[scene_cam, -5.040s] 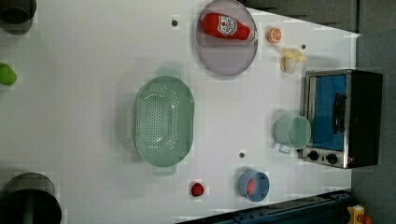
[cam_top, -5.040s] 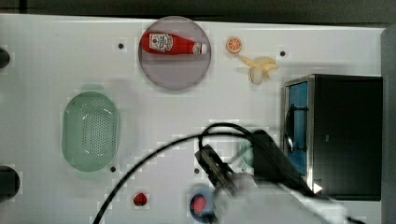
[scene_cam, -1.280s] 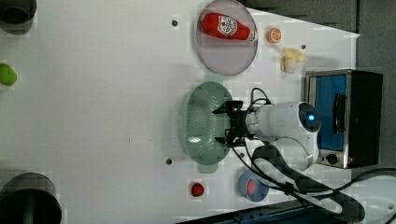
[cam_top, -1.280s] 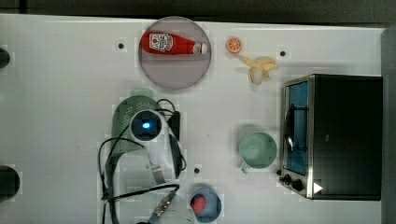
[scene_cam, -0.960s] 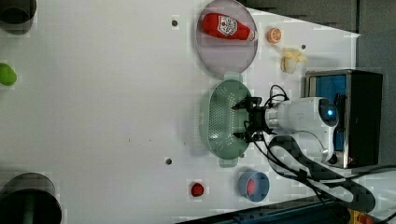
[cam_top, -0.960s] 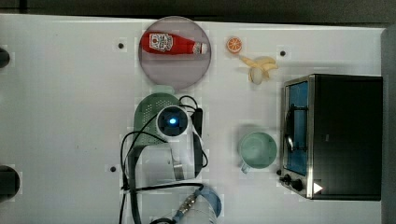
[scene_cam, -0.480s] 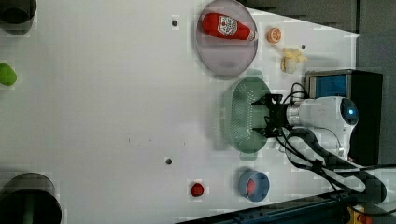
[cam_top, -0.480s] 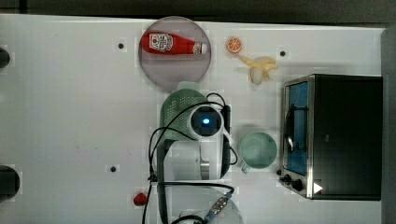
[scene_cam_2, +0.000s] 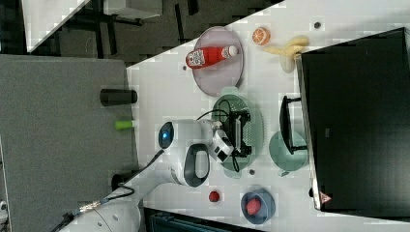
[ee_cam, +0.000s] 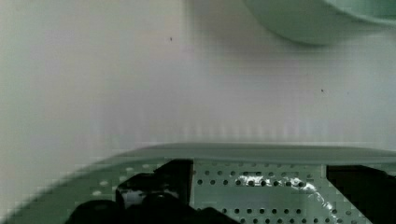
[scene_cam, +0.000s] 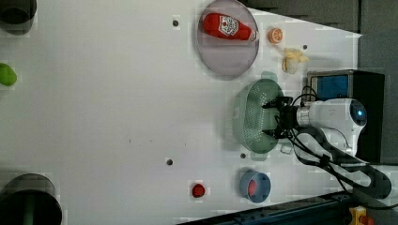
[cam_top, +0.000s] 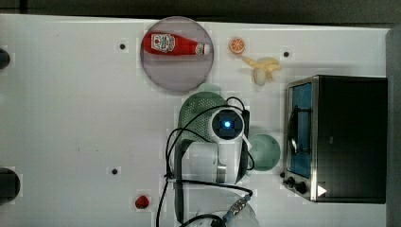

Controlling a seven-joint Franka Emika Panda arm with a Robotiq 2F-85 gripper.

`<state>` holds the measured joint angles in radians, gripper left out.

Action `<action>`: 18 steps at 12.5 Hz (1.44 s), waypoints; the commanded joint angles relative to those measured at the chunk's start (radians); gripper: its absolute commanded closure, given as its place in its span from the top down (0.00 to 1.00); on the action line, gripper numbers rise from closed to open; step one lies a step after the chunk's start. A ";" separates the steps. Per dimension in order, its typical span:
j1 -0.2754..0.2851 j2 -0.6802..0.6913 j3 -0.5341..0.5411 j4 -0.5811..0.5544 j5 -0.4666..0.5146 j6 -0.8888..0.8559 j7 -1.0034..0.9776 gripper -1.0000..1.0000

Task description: Drag strainer left to right.

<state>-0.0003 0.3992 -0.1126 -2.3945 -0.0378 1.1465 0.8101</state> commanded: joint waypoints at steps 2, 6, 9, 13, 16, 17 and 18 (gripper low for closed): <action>0.012 -0.025 -0.052 0.005 -0.011 -0.016 -0.150 1.00; 0.013 -0.051 -0.035 0.005 -0.011 -0.025 -0.213 1.00; 0.013 -0.188 0.017 0.017 -0.010 -0.116 -0.390 1.00; 0.013 -0.402 0.022 0.138 -0.007 -0.452 -0.670 1.00; 0.013 -0.521 0.022 0.284 -0.007 -0.730 -0.781 1.00; 0.013 -0.547 0.020 0.336 -0.007 -0.811 -0.802 1.00; 0.013 -0.565 0.021 0.385 -0.007 -0.885 -0.805 1.00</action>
<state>0.0003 -0.1415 -0.0786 -2.0156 -0.0481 0.2834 0.0905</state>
